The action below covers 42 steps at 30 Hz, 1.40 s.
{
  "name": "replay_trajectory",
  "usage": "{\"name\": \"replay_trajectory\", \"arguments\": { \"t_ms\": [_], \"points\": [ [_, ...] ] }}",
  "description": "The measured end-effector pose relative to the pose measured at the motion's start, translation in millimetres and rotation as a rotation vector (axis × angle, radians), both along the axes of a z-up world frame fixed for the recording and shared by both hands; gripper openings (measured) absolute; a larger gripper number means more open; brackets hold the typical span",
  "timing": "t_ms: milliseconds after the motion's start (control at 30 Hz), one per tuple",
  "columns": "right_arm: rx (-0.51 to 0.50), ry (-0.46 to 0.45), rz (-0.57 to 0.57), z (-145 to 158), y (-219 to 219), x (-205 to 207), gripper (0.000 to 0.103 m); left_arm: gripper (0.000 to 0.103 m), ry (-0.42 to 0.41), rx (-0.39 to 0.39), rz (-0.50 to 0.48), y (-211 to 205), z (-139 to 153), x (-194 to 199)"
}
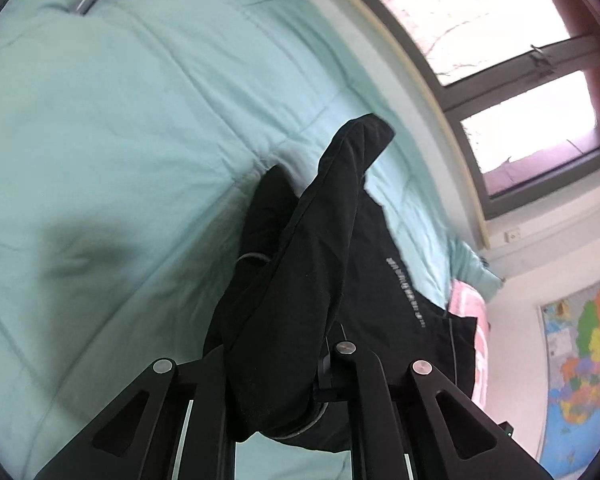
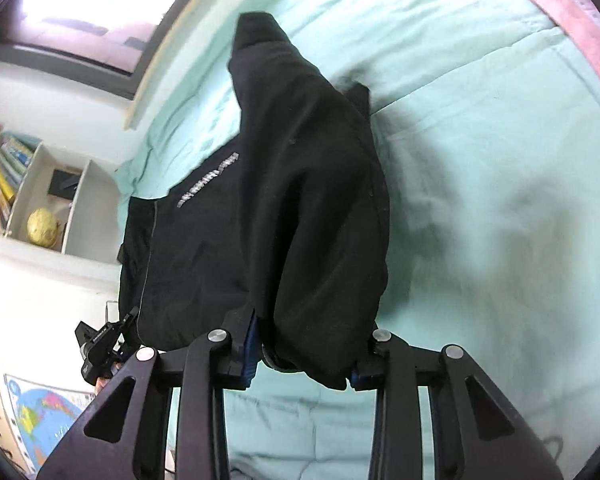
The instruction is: Fold large clothes
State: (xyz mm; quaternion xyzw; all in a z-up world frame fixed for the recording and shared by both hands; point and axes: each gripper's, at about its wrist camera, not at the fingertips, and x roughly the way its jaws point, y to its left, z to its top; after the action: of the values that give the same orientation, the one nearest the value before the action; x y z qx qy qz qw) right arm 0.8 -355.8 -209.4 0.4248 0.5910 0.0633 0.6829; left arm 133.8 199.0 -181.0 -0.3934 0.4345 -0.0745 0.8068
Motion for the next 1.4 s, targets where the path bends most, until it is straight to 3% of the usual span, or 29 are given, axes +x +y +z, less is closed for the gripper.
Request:
{"name": "replay_trajectory", "arguments": {
  "t_ms": [367, 467, 567, 633, 700, 767, 867, 933, 1033, 1067, 1133, 1200, 1233, 1300, 1367, 1400],
  "points": [
    [0.012, 0.006, 0.024, 66.9, -11.0, -139.4, 0.036, 0.012, 0.018, 0.009, -0.098, 12.3, 27.0, -134.3],
    [0.031, 0.032, 0.021, 67.5, -16.1, -170.5, 0.036, 0.012, 0.033, 0.030, -0.126, 11.2, 26.4, -167.9],
    [0.068, 0.106, 0.012, 46.8, -19.2, -190.0, 0.040, 0.019, 0.111, 0.014, -0.125, 18.9, 3.4, -189.2],
    [0.039, 0.195, 0.060, 27.1, -15.6, -195.5, 0.051, 0.036, 0.193, 0.038, -0.091, 23.9, -15.1, -194.8],
    [-0.055, 0.294, 0.132, 10.1, -8.3, -200.2, 0.073, 0.045, 0.290, 0.023, -0.029, 28.9, -36.8, -200.9],
    [-0.090, 0.336, 0.145, 4.3, -6.9, -206.7, 0.079, 0.047, 0.321, -0.014, 0.039, 31.8, -47.1, -215.5],
    [-0.105, 0.358, 0.096, 9.6, -6.6, -210.9, 0.083, 0.047, 0.295, 0.024, 0.062, 25.6, -42.7, -227.0],
    [-0.185, 0.394, 0.065, 18.0, -16.9, -219.0, 0.084, 0.047, 0.282, 0.049, 0.053, 25.6, -39.3, -228.5],
    [-0.237, 0.378, -0.008, 38.3, -36.8, -229.9, 0.084, 0.049, 0.268, -0.037, 0.076, 39.1, -35.8, -224.1],
    [-0.244, 0.362, -0.031, 47.6, -40.9, -230.5, 0.084, 0.057, 0.260, -0.048, 0.098, 47.3, -32.7, -226.2],
    [-0.257, 0.311, -0.060, 68.9, -45.9, -229.4, 0.084, 0.062, 0.210, -0.059, 0.218, 78.6, -21.0, -235.1],
    [-0.259, 0.253, -0.076, 88.2, -49.8, -226.5, 0.084, 0.063, 0.185, -0.161, 0.400, 122.7, -17.8, -256.7],
    [-0.263, 0.227, -0.081, 98.3, -48.8, -222.6, 0.084, 0.064, 0.187, -0.166, 0.448, 135.7, -13.3, -264.4],
    [-0.285, 0.165, -0.063, 122.3, -42.6, -212.4, 0.084, 0.064, 0.176, -0.077, 0.454, 147.4, 9.7, -272.9],
    [-0.322, 0.100, -0.018, 147.4, -17.9, -194.1, 0.084, 0.064, 0.196, 0.139, 0.398, 132.7, 49.5, -273.9],
    [-0.368, 0.055, 0.020, 164.7, -3.9, -182.6, 0.084, 0.064, 0.245, 0.260, 0.373, 117.5, 65.8, -270.8]
  ]
}}
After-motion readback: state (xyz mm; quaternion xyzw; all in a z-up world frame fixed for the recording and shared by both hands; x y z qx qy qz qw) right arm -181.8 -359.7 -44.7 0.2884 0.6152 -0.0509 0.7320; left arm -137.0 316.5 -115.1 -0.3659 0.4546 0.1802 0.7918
